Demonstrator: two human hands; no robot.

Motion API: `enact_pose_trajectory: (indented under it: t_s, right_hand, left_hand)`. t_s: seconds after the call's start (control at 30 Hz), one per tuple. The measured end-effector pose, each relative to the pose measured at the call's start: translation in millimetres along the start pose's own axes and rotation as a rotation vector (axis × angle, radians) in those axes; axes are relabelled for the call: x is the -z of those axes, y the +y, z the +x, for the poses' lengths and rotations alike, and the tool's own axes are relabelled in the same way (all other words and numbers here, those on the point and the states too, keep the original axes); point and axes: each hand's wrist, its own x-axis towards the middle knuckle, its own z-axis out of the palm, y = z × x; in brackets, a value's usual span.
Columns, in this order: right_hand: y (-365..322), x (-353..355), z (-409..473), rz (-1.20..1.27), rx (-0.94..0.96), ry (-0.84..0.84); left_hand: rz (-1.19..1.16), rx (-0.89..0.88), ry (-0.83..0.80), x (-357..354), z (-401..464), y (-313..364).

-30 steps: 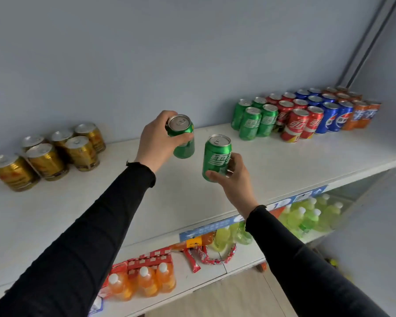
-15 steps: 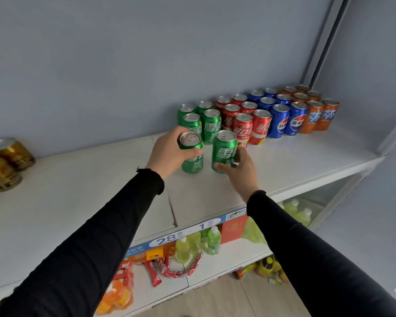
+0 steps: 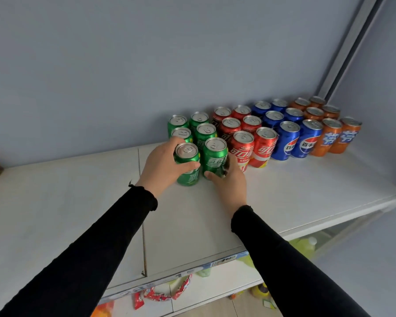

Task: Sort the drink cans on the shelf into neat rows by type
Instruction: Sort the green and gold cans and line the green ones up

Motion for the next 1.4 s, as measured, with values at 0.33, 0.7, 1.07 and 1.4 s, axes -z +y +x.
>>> enact_pose_trajectory:
  t_s: [0.33,0.7,1.07,1.4]
  right_hand:
    - [-28.4,61.0,41.8,-0.313,0.565,-0.11]
    - [-48.8,76.7,103.2,-0.635,0.834,-0.561]
    - [-49.1,74.0,103.1,-0.6,0.764,-0.614]
    - [-56.3,62.3,73.6,-0.392,0.966,-0.525]
  left_hand:
    - [0.101,0.183,-0.105,12.8,10.2,23.5]
    - [0.258,0.301,-0.044,9.1,14.4,51.9]
    - [0.182,0.332,-0.06,11.2,12.4,44.3]
    - [0.402,0.164,0.088,14.6,-32.6,45.5]
